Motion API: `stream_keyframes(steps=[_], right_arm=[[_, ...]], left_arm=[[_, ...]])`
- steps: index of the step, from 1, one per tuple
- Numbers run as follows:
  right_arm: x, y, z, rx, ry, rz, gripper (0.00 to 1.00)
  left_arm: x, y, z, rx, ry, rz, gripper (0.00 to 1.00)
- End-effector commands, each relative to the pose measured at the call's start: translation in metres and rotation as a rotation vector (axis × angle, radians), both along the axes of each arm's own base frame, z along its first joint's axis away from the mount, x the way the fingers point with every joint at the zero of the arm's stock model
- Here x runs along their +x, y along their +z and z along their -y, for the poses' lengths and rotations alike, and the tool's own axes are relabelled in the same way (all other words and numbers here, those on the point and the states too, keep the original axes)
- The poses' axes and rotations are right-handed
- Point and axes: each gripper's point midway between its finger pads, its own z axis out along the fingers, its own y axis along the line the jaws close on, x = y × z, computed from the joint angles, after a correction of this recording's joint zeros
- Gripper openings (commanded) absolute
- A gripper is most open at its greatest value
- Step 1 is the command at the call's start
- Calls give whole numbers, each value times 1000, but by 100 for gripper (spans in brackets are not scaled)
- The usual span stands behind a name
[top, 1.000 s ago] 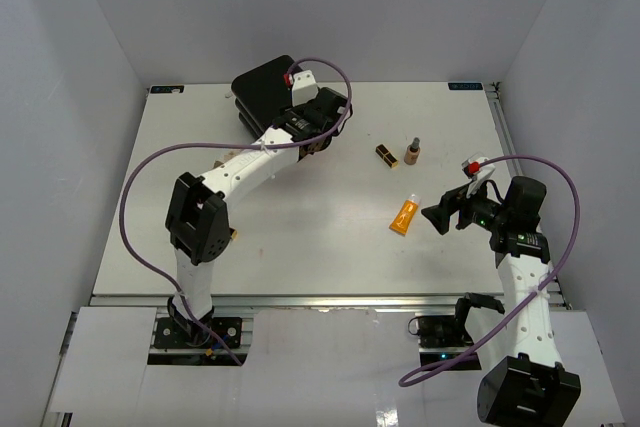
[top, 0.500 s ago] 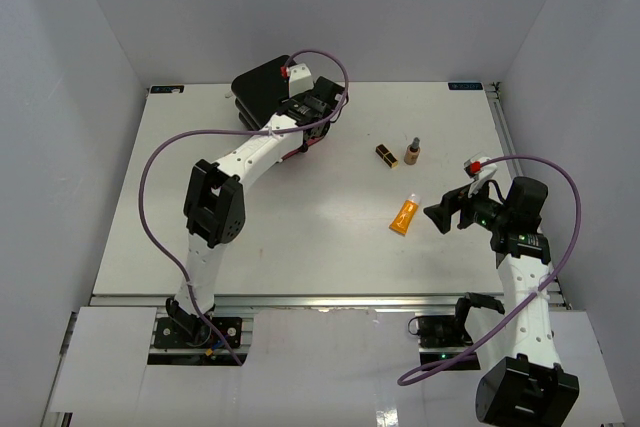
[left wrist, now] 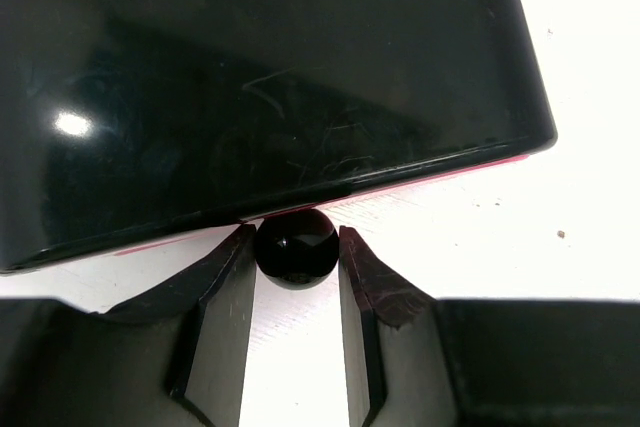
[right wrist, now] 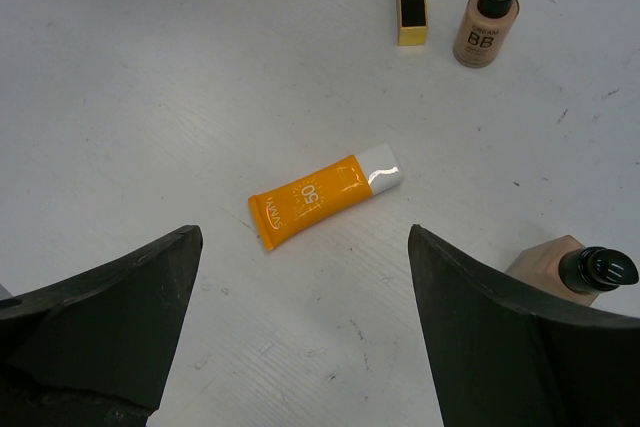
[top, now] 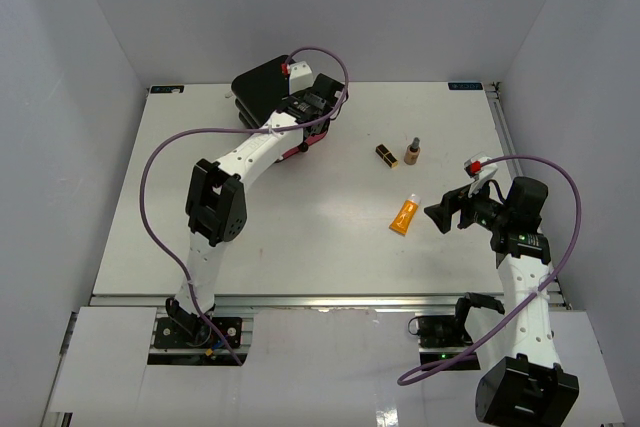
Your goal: Organize the makeup
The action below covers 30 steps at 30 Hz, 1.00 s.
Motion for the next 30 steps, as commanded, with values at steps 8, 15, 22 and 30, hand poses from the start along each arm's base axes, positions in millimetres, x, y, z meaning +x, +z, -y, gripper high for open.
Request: stream_keyframes(steps=[8,15,22,30], right_arm=[[6,20,5,-18,-12,58,90],[6,21,5,-19,-14,61,90],[5,20,6,-17,-15,60,90],[5,21,6,-16,-17,60,90]], left_arm=[[-22,22,16,-67,-73,13,19],[-66,30,52,-111,-169,16,19],[-99,19,66,-143,-198,1,19],[-104,21,69,-138,-202,14,29]])
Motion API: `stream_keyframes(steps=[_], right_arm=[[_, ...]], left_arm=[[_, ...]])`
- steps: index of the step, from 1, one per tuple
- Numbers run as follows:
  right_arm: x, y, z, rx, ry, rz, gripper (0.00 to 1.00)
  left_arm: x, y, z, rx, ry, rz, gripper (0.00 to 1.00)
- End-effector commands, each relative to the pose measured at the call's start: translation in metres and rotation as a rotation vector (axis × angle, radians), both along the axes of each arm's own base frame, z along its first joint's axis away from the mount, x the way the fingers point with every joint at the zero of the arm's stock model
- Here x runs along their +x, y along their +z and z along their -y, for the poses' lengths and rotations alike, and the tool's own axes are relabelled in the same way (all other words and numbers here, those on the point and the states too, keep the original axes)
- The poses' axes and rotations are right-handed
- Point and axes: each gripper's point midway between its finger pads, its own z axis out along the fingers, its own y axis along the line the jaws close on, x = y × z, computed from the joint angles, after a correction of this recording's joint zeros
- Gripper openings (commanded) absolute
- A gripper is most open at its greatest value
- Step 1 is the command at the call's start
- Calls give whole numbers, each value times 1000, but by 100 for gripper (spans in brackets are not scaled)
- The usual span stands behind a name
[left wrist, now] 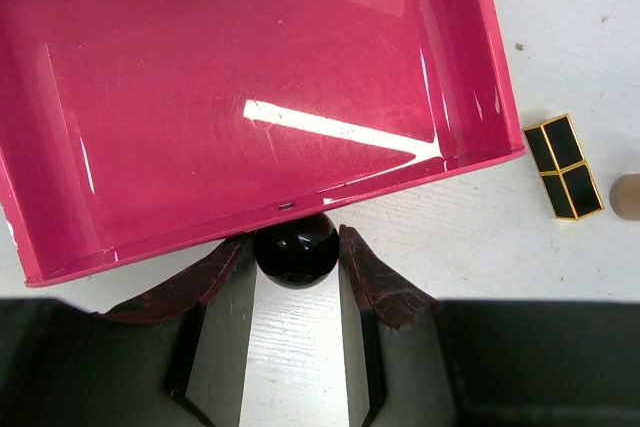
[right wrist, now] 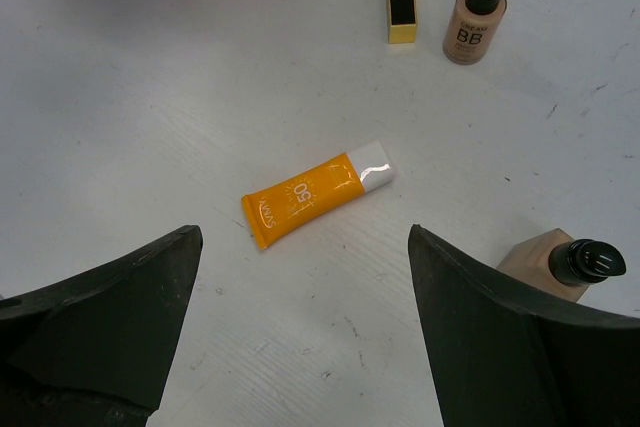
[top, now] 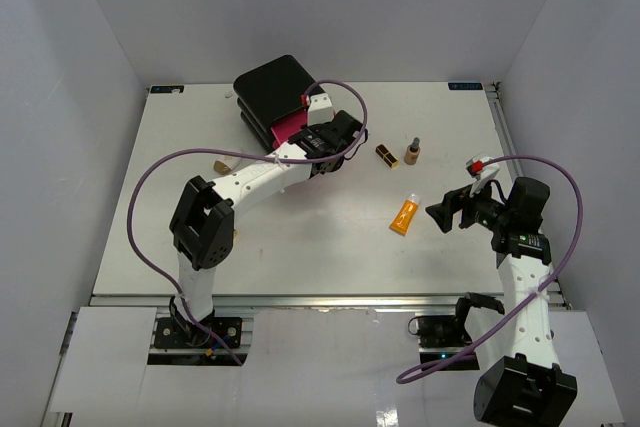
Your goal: Organize the makeup
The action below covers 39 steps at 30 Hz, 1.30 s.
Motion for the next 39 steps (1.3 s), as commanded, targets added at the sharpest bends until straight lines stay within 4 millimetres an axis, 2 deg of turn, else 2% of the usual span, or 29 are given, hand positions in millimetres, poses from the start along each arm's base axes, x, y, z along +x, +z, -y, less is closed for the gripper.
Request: stream_keyframes(steps=[1,3,5,7,11,15,18,22,25,27,30,33,34,36,37,39], right_arm=[[4,21,2,-13,2,60,90],[4,20,2,-11,3,59,90],[4,20,1,-9,5,56,90],[3,20,1,-8,10,58,90],[0,22,-3,-1,37,66,90],[-4,24,-9,13,76,69,90],[-6,24,-11,12,99,72,90],[-12,23,-18,15,153,83,90],[-16,22,-21,20,182,82,90],[-19,21,-24,13,219,100,90],[-20,19,-27,6,255,123,90],[-17,15,-29,18,281,119,91],[-15,15,-30,24,285,116,91],[-5,8,-28,24,262,64,91],[3,13,-27,35,227,23,92],[10,-5,-30,18,211,-110,97]], left_arm=[[-5,33,15,-93,-33,59,35],[-4,34,16,-92,-37,61,48],[-4,38,17,-96,-45,64,55],[-4,43,19,-101,-65,68,66],[-7,53,27,-104,-142,64,83],[-15,61,31,-94,-235,57,90],[-21,63,31,-95,-275,54,91],[-35,77,36,-125,-386,66,91],[-54,89,44,-155,-534,85,92],[-76,102,40,-171,-673,129,98],[-94,125,19,-198,-771,202,98],[-104,114,-15,-208,-778,207,98],[-106,113,-26,-219,-775,217,98],[-104,119,-61,-248,-724,258,98],[-106,102,-73,-243,-698,237,98],[-105,100,-104,-227,-610,270,98]])
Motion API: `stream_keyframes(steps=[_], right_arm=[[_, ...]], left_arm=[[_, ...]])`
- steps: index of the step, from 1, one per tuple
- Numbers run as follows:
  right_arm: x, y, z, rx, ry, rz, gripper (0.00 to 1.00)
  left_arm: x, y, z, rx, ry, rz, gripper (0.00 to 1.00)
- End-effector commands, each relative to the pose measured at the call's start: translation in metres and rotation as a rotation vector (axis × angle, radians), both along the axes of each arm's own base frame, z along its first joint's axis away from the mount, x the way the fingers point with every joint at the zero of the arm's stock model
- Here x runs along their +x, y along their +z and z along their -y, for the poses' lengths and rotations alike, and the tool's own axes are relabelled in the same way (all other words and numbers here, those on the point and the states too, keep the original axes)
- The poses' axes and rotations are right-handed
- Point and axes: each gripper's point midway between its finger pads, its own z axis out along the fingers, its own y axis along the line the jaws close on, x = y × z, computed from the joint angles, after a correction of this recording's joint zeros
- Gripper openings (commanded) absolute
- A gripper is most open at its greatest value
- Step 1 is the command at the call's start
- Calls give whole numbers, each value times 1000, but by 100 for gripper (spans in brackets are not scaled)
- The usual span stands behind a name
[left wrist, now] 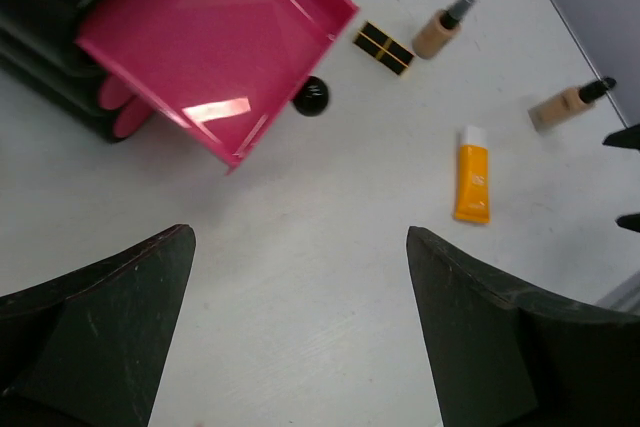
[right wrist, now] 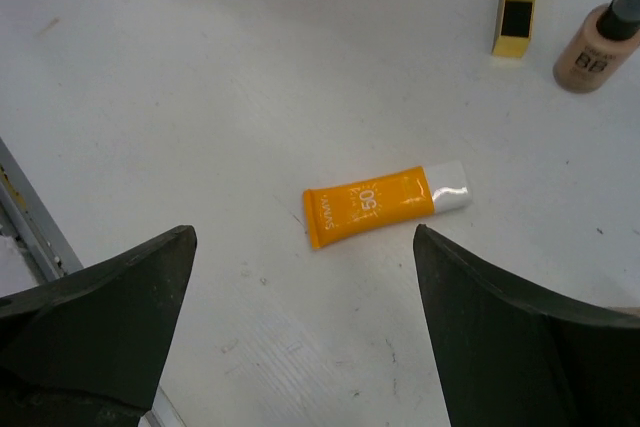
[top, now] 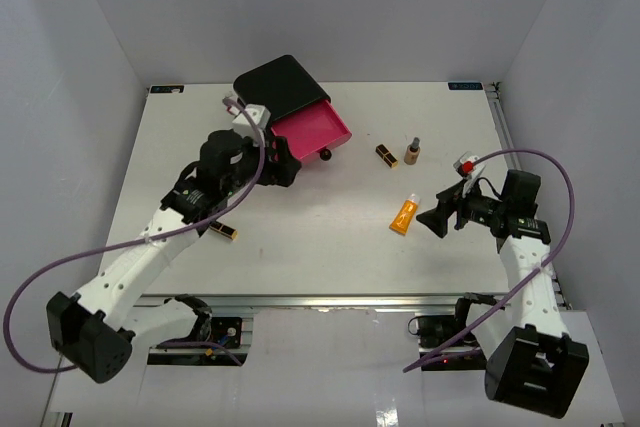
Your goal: Organize the makeup
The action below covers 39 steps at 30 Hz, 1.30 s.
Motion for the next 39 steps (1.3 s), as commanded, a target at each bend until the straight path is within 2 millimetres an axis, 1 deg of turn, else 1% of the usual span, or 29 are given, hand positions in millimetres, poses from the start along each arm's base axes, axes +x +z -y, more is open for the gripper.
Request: stream_keyframes(steps=[1,2,4,6,8,10,12,15,17,18,19,21,22,23,24,25,28,33,36,37,39], right_arm=[[29,-1,-2,-68,-33,-113,98],[34,-2,-2,-98,-40,-121,99],[37,-7,-16,-147,-4,-112,99],[45,-3,-28,-195,25,-76,97],[54,-3,-39,-230,59,-73,96],[70,9,-48,-266,70,-50,96],[86,3,-54,-299,68,-82,96],[116,-3,-72,-365,62,-110,95],[126,-18,-78,-409,56,-149,95],[140,-13,-83,-422,37,-140,95],[147,-23,-85,-449,24,-162,96],[164,-24,-90,-468,5,-164,98],[171,-32,-91,-486,-4,-182,99],[180,-30,-91,-493,-15,-177,100],[186,-31,-91,-505,-25,-181,100],[190,-40,-90,-524,-31,-197,100],[208,-48,-88,-566,-47,-189,100],[228,-67,-85,-622,-53,-191,100],[235,-80,-85,-644,-48,-202,100],[238,-83,-85,-650,-47,-201,99],[242,-91,-85,-660,-45,-209,95]], left_arm=[[-6,-13,-47,-7,70,39,98],[-9,-24,-56,10,97,32,98],[-13,-33,-74,34,164,55,98],[-16,-36,-85,46,207,77,98],[-17,-36,-94,54,246,92,98],[-17,-33,-98,56,264,107,98],[-16,-32,-103,68,284,116,97],[-15,-32,-110,78,311,123,97],[-15,-31,-112,74,320,127,97],[-15,-31,-112,74,321,127,97],[-14,-31,-113,74,323,127,97],[-13,-32,-115,78,327,124,97],[-13,-33,-115,79,330,123,97],[-13,-33,-117,80,334,124,97],[-12,-32,-118,80,338,126,97],[-12,-32,-118,81,340,127,97],[-11,-33,-122,80,350,128,97],[-10,-35,-122,81,347,122,97],[-10,-36,-122,83,346,121,97],[-9,-36,-122,83,346,122,97],[-9,-36,-123,85,348,120,97]])
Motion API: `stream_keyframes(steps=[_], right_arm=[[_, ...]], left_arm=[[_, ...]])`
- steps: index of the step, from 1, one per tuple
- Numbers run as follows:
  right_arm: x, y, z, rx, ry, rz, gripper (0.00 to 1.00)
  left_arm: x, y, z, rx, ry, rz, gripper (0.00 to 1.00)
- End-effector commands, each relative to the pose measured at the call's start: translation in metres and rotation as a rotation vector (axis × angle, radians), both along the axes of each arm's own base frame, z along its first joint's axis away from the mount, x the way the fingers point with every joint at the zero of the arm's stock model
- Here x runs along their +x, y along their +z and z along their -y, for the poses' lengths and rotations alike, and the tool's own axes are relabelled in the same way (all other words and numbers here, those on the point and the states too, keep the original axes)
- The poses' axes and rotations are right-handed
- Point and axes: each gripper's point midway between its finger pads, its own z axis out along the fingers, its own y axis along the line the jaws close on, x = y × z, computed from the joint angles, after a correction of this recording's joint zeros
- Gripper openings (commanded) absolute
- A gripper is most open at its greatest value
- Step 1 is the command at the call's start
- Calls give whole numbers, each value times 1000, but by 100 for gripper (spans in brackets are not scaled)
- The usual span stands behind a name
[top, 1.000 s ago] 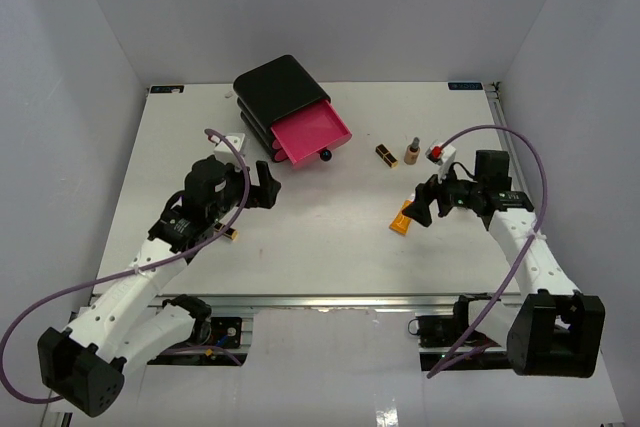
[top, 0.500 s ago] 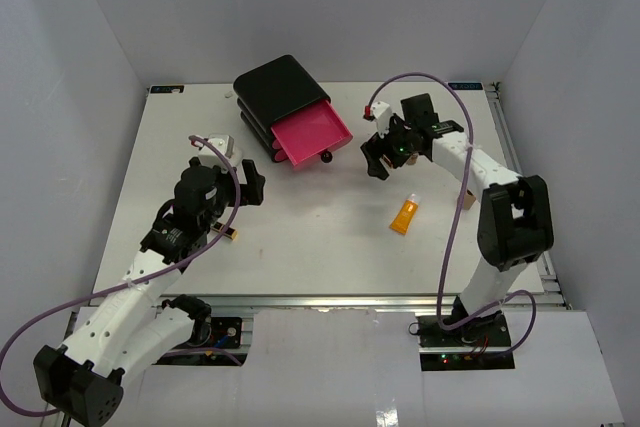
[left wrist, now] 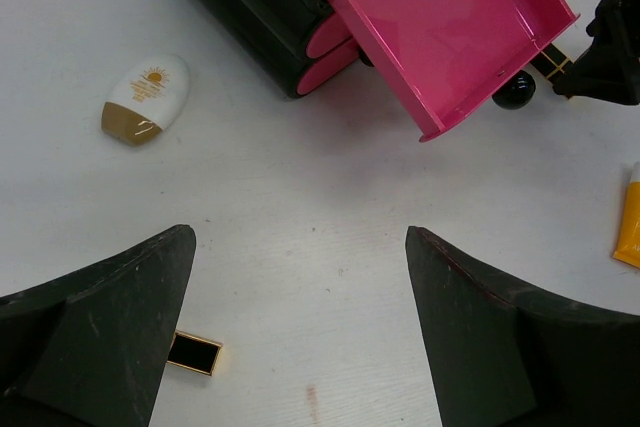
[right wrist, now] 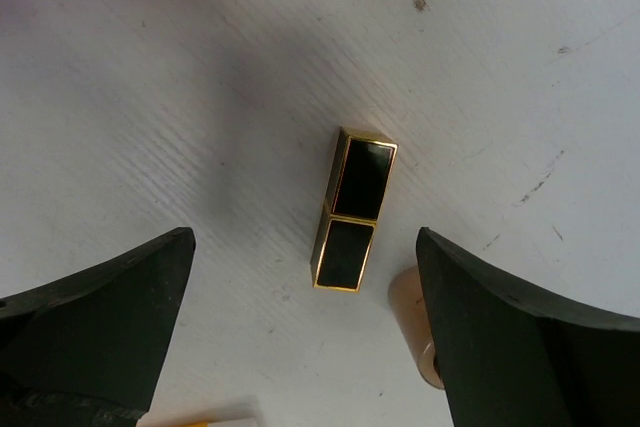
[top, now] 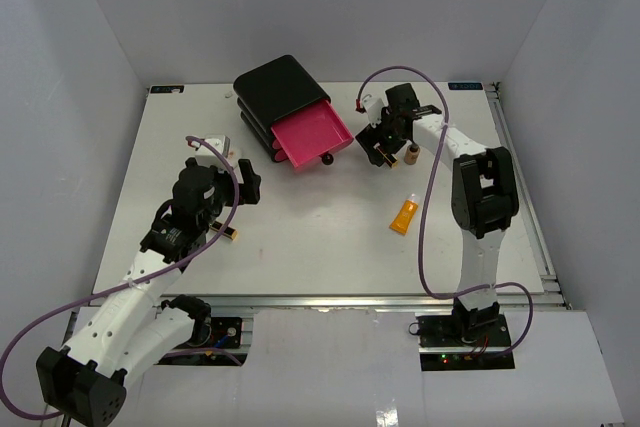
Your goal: Organize the makeup
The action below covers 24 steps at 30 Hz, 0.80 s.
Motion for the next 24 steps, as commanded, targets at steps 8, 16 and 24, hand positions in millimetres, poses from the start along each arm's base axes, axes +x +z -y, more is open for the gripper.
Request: stream_keyframes(steps=[8,16,24], right_arm=[[28,-21,9,-35,-11,-3,81],[25,-31,8,-3,-10,-44,58],[23,-26,5,19,-10,-45,24]], left_arm=[[3,1,-3,1,7,15,97],[4,-1,-3,3,4,10,97],[4,1,-4,1,6,15,97]])
